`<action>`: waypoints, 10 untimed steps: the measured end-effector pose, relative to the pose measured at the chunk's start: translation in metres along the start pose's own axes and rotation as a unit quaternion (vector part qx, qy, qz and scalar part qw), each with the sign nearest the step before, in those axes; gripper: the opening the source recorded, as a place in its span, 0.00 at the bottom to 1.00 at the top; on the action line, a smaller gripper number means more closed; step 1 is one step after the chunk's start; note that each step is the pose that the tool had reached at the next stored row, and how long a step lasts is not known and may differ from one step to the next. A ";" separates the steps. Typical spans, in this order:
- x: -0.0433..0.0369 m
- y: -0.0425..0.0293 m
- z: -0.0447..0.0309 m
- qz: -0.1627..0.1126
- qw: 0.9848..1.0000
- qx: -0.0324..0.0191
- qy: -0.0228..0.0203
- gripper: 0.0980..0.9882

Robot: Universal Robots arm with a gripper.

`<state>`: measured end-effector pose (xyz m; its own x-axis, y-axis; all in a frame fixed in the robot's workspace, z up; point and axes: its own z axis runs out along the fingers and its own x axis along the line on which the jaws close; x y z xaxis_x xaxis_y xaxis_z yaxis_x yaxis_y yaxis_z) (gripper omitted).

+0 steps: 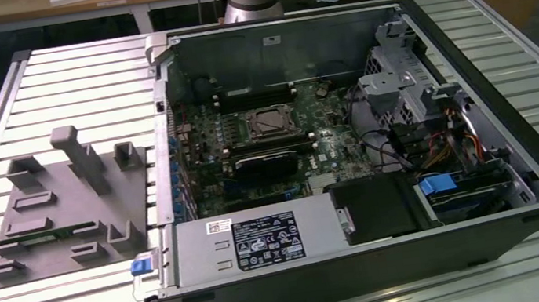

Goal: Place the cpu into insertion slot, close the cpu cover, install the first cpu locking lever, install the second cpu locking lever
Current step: 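Install the second cpu locking lever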

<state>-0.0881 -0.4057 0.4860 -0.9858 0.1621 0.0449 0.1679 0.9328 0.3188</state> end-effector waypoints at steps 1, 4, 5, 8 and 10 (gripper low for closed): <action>0.0000 0.0000 0.0000 0.000 1.000 0.000 0.000 0.00; 0.0000 0.0000 0.0001 0.000 1.000 0.000 0.000 0.00; 0.0000 -0.0001 0.0003 0.000 1.000 0.000 0.000 0.00; -0.0002 -0.0015 0.0044 0.000 1.000 0.000 0.000 0.00; -0.0004 -0.0026 0.0079 0.000 1.000 0.000 0.000 0.00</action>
<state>-0.0881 -0.4056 0.4777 -0.9858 0.1621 0.0448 0.1679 0.9328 0.3189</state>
